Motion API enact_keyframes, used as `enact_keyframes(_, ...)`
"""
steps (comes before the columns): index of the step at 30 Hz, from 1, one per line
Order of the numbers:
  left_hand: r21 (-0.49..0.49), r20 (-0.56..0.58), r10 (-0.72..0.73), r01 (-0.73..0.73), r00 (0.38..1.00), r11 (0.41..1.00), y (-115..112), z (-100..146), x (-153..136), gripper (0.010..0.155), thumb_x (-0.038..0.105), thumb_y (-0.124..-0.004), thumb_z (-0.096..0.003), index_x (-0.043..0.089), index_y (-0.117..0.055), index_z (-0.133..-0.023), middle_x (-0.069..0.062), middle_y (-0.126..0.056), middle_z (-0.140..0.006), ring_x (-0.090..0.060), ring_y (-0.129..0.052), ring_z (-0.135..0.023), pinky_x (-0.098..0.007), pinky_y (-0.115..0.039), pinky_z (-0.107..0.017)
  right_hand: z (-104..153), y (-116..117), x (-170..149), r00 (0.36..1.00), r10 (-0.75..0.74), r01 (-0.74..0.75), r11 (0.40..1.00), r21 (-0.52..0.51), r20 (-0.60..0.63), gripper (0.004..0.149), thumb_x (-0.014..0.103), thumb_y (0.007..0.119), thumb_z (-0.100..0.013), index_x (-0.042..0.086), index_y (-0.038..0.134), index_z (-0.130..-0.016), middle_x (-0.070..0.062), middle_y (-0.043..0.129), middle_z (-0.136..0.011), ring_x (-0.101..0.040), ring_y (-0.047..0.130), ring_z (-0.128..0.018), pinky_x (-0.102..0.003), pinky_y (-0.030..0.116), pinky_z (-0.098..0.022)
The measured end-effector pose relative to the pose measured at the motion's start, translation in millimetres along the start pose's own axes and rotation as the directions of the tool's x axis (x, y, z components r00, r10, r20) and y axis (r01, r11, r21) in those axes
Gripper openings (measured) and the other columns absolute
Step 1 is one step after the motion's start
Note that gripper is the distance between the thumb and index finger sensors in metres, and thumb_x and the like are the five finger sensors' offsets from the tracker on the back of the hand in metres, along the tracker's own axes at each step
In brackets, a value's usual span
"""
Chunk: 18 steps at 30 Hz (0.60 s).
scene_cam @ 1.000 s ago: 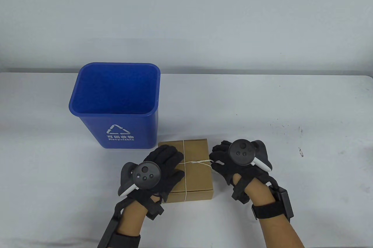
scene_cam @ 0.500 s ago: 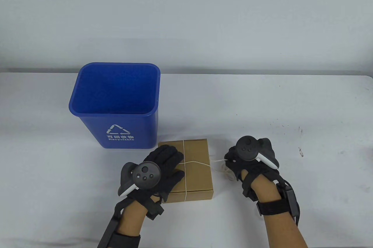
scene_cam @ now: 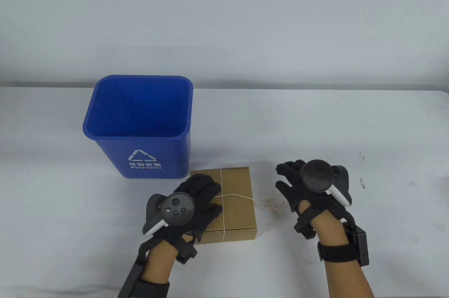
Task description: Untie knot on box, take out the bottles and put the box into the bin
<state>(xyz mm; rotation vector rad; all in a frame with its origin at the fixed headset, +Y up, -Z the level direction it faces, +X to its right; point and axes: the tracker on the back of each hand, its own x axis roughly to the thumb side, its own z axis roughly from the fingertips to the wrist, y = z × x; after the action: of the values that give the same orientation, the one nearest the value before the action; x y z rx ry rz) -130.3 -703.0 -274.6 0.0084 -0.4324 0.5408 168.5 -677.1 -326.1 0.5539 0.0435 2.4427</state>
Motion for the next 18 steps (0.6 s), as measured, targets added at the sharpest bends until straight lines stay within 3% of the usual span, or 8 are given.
enact_keyframes(2,-0.014,-0.004,-0.009,0.009,1.000,1.000,0.9,-1.4,0.7,0.066,0.049,-0.079,-0.0505,0.024,-0.063,-0.110,-0.003,-0.052,-0.115,-0.035,-0.042,-0.113,-0.062,-0.041,-0.078,-0.8,14.4,25.4,0.994,-0.020,0.017,0.999,0.030,0.109,0.063,0.039,0.075,-0.049,0.010,0.058,-0.103,-0.017,0.050,-0.109,-0.055,0.046,-0.097,-0.072,0.044,-0.062)
enact_keyframes(6,-0.018,-0.020,0.014,-0.014,1.000,1.000,2.6,-2.9,0.2,0.065,0.047,-0.082,-0.0501,0.025,-0.065,-0.109,-0.002,-0.053,-0.115,-0.034,-0.043,-0.112,-0.062,-0.042,-0.078,0.1,39.7,51.9,0.983,0.010,-0.033,0.992,0.122,0.183,0.069,0.042,0.070,-0.051,0.011,0.046,-0.107,-0.016,0.032,-0.113,-0.056,0.036,-0.099,-0.073,0.039,-0.064)
enact_keyframes(9,-0.014,-0.045,-0.001,0.000,0.999,1.000,2.1,-5.0,3.7,0.063,0.047,-0.082,-0.0503,0.025,-0.066,-0.108,-0.002,-0.054,-0.114,-0.034,-0.044,-0.112,-0.062,-0.043,-0.078,-3.7,58.1,52.9,0.977,0.055,-0.085,0.987,0.136,0.207,0.071,0.044,0.068,-0.050,0.011,0.042,-0.108,-0.015,0.024,-0.114,-0.056,0.029,-0.100,-0.074,0.036,-0.063)
enact_keyframes(11,-0.001,-0.061,-0.008,0.008,0.998,1.000,1.7,-7.8,7.1,0.063,0.047,-0.083,-0.0497,0.025,-0.067,-0.107,-0.003,-0.057,-0.113,-0.034,-0.046,-0.111,-0.062,-0.044,-0.077,-6.4,69.3,47.1,0.981,0.070,-0.107,0.973,0.203,0.183,0.072,0.044,0.066,-0.051,0.010,0.040,-0.108,-0.015,0.021,-0.114,-0.056,0.026,-0.100,-0.074,0.034,-0.063)
enact_keyframes(13,-0.007,-0.097,-0.018,0.017,0.995,1.000,2.1,-11.3,10.5,0.060,0.045,-0.083,-0.0500,0.025,-0.069,-0.105,-0.003,-0.057,-0.112,-0.034,-0.047,-0.110,-0.062,-0.045,-0.077,-6.7,76.2,42.6,0.984,0.084,-0.128,0.947,0.294,0.159,0.071,0.047,0.055,-0.052,0.012,0.029,-0.109,-0.015,0.011,-0.113,-0.052,0.008,-0.099,-0.074,0.029,-0.063)
enact_keyframes(18,-0.003,-0.161,-0.038,0.038,0.986,0.999,2.5,-18.2,18.0,0.048,0.036,-0.082,-0.0525,0.026,-0.075,-0.099,-0.003,-0.060,-0.109,-0.035,-0.049,-0.108,-0.062,-0.048,-0.074,-5.2,78.8,48.2,0.979,0.129,-0.170,0.942,0.290,0.156,0.072,0.047,0.052,-0.052,0.011,0.026,-0.108,-0.015,0.009,-0.112,-0.053,0.005,-0.098,-0.074,0.031,-0.063)
